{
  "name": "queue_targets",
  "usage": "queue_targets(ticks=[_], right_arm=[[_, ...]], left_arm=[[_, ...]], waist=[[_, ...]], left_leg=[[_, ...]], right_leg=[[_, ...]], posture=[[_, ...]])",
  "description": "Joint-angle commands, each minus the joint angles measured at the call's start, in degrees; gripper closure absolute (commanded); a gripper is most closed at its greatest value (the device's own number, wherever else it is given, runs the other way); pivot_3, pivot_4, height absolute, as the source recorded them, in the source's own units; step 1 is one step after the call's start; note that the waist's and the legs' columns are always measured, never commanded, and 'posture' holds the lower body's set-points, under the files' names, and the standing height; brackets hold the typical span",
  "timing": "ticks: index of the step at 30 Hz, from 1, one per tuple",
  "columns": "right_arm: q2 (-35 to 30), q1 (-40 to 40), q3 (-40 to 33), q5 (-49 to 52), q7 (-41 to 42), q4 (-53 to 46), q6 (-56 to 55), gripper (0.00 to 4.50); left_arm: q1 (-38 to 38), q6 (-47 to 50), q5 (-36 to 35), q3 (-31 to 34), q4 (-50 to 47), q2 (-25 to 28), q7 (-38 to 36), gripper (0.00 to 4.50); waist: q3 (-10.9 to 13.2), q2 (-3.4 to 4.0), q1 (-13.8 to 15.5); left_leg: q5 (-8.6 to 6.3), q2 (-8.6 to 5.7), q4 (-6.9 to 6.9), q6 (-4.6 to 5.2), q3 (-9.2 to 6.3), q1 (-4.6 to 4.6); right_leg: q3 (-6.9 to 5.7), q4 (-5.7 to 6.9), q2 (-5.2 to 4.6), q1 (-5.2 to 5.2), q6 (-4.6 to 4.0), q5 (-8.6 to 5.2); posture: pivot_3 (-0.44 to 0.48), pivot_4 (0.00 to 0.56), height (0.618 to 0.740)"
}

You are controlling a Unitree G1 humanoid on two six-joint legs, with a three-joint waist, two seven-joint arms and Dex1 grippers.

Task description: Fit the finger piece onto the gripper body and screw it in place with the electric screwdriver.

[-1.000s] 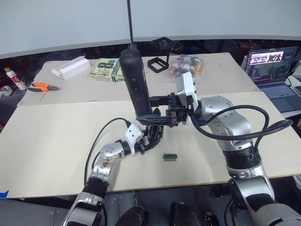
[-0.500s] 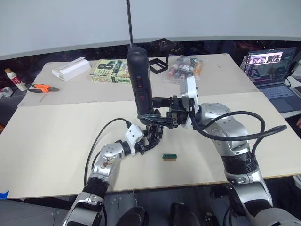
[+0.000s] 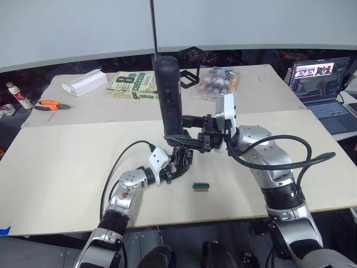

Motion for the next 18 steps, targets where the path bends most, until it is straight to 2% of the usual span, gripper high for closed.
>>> queue_targets(ticks=[1, 18], right_arm=[[-1.3, 2.2, 2.6, -4.0, -2.2, 2.7, 3.6, 2.57], [-0.1, 6.1, 2.4, -1.7, -6.3, 4.1, 6.7, 2.57]], left_arm=[[0.6, -0.1, -1.2, -0.5, -0.5, -0.6, -0.9, 2.19], [0.7, 0.4, -1.8, 0.8, -1.0, -0.6, -0.6, 2.19]], waist=[[0.0, 0.00, 0.0], [-1.1, -0.10, 0.0]], left_leg=[[0.00, 0.00, 0.00, 0.00, 0.00, 0.01], [-0.03, 0.05, -0.17, 0.01, 0.00, 0.30]], right_leg=[[0.00, 0.00, 0.00, 0.01, 0.00, 0.00], [-0.02, -0.15, 0.07, 0.32, 0.00, -0.01]], posture=[[0.000, 0.150, 0.740], [0.000, 0.150, 0.740]])
